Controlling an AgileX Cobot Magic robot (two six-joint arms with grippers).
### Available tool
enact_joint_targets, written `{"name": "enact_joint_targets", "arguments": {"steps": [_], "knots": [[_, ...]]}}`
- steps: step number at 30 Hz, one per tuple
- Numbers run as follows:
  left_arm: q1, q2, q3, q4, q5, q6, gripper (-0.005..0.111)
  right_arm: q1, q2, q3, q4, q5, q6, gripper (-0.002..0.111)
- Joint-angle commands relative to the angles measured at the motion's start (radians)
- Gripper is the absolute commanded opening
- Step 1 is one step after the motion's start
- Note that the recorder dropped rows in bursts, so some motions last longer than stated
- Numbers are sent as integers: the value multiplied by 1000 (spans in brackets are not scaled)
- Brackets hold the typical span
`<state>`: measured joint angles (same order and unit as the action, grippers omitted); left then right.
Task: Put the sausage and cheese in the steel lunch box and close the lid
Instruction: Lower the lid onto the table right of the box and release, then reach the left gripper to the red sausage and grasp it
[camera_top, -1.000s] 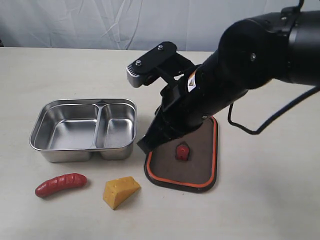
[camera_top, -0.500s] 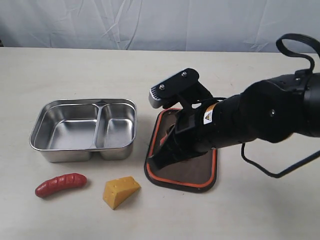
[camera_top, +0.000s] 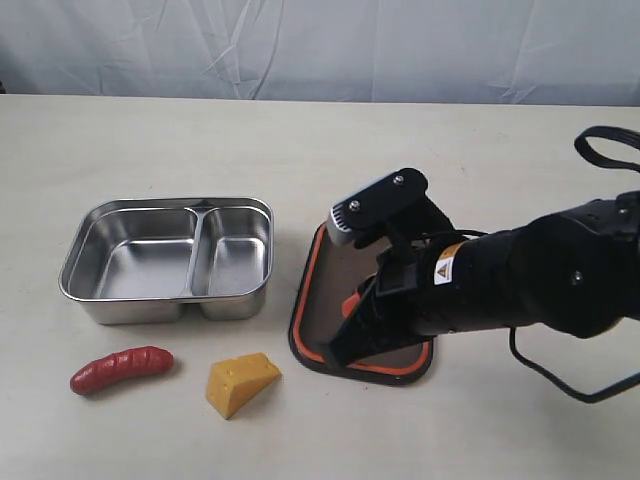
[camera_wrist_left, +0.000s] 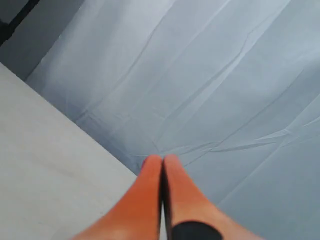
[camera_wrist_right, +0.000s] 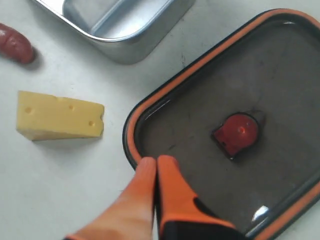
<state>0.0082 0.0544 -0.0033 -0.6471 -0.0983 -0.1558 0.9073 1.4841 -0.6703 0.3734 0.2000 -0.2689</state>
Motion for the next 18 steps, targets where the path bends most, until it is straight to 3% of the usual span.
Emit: {"name": "enact_joint_targets", "arguments": {"steps": [1,3,5,7,15,18], "knots": [[0,-8,3,-85,55,0,0,0,-52,29,0,-35,0,0],[0,-8,-12,5,113,13,0,0,-72,29,-2,-37,0,0],[0,6,-100,114,254,31,0,0,-95,29,-4,-41,0,0],[0,54,-205,131,391,124,0,0,-116,29,-4,-53,0,0],[0,508,-576,-149,694,1039,0,0,-155,29,-4,-80,0,0],[0,682,-667,-137,753,1191,0,0,-155,29,-4,-76,0,0]]}}
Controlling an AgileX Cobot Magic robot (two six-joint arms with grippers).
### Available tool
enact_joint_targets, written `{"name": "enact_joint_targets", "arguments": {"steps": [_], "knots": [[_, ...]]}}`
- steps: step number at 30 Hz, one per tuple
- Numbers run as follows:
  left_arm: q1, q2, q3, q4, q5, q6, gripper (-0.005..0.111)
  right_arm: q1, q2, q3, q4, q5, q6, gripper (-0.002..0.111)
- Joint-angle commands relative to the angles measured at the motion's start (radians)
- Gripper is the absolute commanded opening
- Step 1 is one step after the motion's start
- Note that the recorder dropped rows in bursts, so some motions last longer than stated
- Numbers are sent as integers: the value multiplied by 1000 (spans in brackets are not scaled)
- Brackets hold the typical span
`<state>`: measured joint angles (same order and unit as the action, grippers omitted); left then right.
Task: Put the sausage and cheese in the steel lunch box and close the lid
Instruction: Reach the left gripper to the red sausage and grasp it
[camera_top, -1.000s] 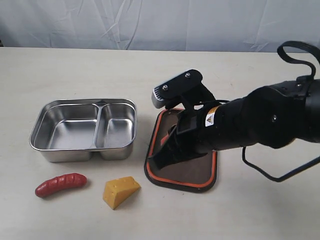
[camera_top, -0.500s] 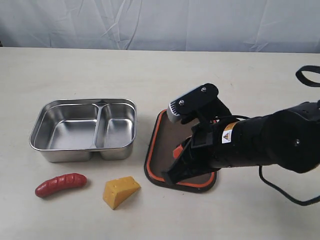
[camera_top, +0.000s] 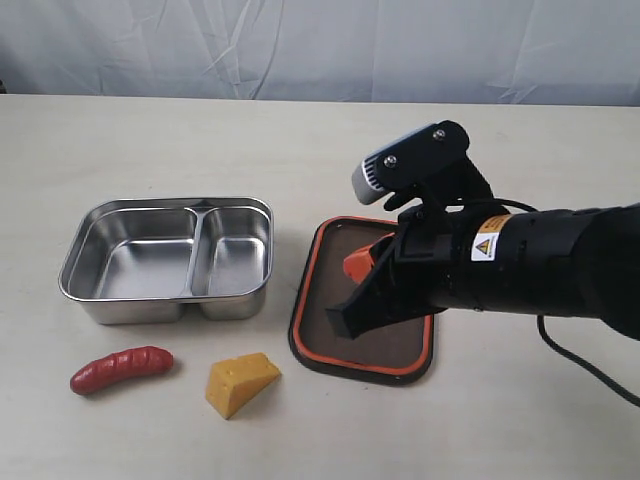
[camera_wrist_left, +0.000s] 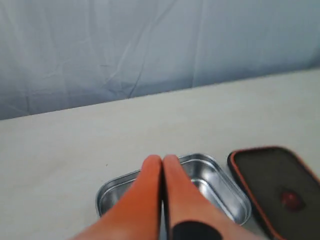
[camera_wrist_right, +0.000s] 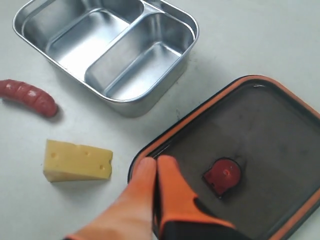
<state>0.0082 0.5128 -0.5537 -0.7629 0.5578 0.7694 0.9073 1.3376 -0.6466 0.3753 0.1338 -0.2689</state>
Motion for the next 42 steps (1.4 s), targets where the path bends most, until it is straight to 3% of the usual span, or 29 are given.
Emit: {"name": "enact_joint_targets", "arguments": {"steps": [1,5,8,12,15,18,21,24,28,42], "knots": [[0,270,-132,-14,130,268,0,0,-9,6,-6,-10,0,0],[0,544,-144,85,418,257,0,0,-9,6,-6,-8,0,0],[-36,618,-105,149,360,186,0,0,-9,6,-12,-8,0,0],[-179,664,-66,301,369,51,0,0,-9,6,-33,-8,-10,0],[-239,684,-52,310,454,17,0,0,-9,6,-33,-6,-10,0],[-239,692,-52,312,516,15,19,0,-9,6,-33,14,-10,0],[-239,692,-52,316,489,15,45,0,-9,6,-38,28,-10,0],[-239,692,-52,321,398,15,62,0,-9,6,-40,30,-10,0],[-239,697,-42,341,283,15,63,0,-9,6,-42,30,-10,0],[-239,903,-42,385,197,15,63,0,-9,6,-41,40,-10,0]]}}
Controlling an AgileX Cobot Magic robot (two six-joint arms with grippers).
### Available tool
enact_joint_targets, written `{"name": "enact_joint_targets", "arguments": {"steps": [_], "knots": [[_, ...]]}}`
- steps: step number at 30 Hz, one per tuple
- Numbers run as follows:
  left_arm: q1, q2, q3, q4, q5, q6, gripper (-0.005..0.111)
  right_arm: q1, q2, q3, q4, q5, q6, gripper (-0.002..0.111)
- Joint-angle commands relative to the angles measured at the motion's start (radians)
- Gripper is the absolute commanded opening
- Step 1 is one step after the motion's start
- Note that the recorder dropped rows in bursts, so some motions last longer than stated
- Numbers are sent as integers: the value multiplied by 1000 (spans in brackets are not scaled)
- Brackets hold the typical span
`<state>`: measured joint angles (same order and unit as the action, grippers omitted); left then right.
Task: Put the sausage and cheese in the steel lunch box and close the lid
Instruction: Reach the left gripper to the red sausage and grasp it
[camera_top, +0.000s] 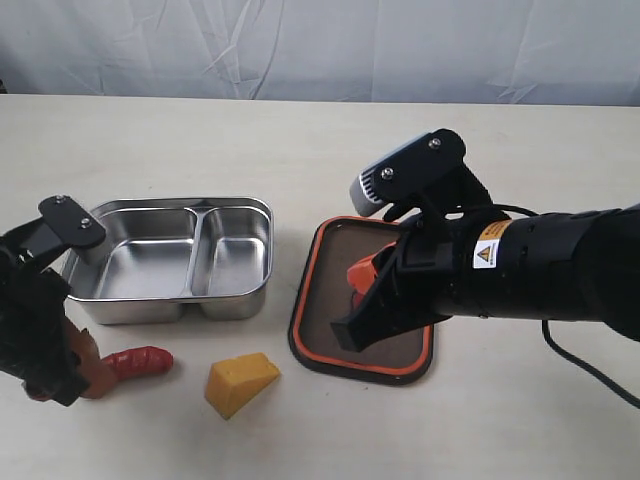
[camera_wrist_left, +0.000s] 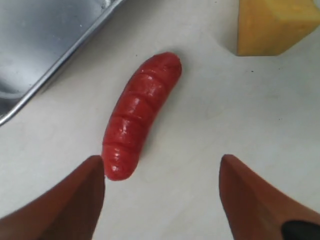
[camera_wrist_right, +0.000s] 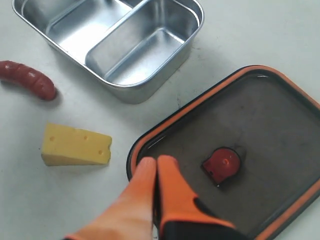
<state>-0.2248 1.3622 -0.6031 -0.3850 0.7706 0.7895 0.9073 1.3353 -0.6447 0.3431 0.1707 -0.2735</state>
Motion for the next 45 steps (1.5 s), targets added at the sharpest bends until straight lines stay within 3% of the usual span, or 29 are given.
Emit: {"name": "enact_joint_targets", "arguments": {"steps": [1,17,29,32,39,45], "knots": [[-6,69,7,7,-25,-5,63,0,-7,4,-9,3,-5,0],[-8,219,7,9,-192,3,63,0,-7,4,-20,5,-5,0],[-140,295,7,13,-242,33,60,0,-7,4,-20,25,-5,0],[-140,295,7,14,-219,18,50,0,-7,4,-20,33,-5,0],[-140,295,7,2,-135,-4,2,0,-7,4,-20,45,-5,0],[-140,291,-30,-35,20,-5,0,0,-7,4,-20,82,-5,0]]}}
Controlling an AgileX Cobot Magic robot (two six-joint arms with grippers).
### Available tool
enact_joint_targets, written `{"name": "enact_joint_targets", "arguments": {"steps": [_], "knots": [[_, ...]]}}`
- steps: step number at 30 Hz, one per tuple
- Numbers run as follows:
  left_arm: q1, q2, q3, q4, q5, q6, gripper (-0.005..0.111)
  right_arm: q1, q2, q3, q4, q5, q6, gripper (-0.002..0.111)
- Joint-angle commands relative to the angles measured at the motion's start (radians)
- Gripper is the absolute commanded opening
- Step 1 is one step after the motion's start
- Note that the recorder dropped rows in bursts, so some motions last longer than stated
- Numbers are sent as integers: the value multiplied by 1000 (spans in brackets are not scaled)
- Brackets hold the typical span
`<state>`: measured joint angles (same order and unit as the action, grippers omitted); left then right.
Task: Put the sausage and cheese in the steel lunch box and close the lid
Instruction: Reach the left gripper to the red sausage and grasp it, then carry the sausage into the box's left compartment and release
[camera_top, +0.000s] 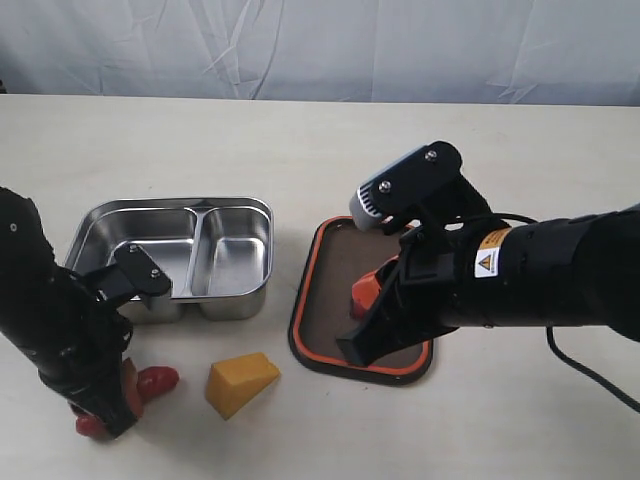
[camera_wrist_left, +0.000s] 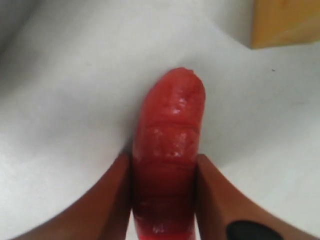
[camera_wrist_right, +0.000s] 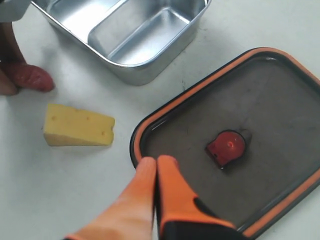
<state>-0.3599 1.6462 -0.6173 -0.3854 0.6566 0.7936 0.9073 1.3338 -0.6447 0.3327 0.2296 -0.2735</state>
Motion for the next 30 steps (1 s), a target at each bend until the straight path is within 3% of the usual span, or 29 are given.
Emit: {"name": "enact_joint_targets", "arguments": {"steps": [1,11,17,22,30], "knots": [[-5,4,-19,-48,155,-9,0,0,-5,4,-10,26,-5,0],[-5,-185,-28,-88,167,-9,0,0,-5,4,-14,32,-5,0],[-5,-340,-69,-45,-30,-78,0,0,-5,4,-16,30,-5,0],[31,-320,-127,63,-188,-184,0,0,-5,4,-17,28,-5,0],[50,-149,-197,142,-235,-188,0,0,-5,4,-17,28,-5,0]]}}
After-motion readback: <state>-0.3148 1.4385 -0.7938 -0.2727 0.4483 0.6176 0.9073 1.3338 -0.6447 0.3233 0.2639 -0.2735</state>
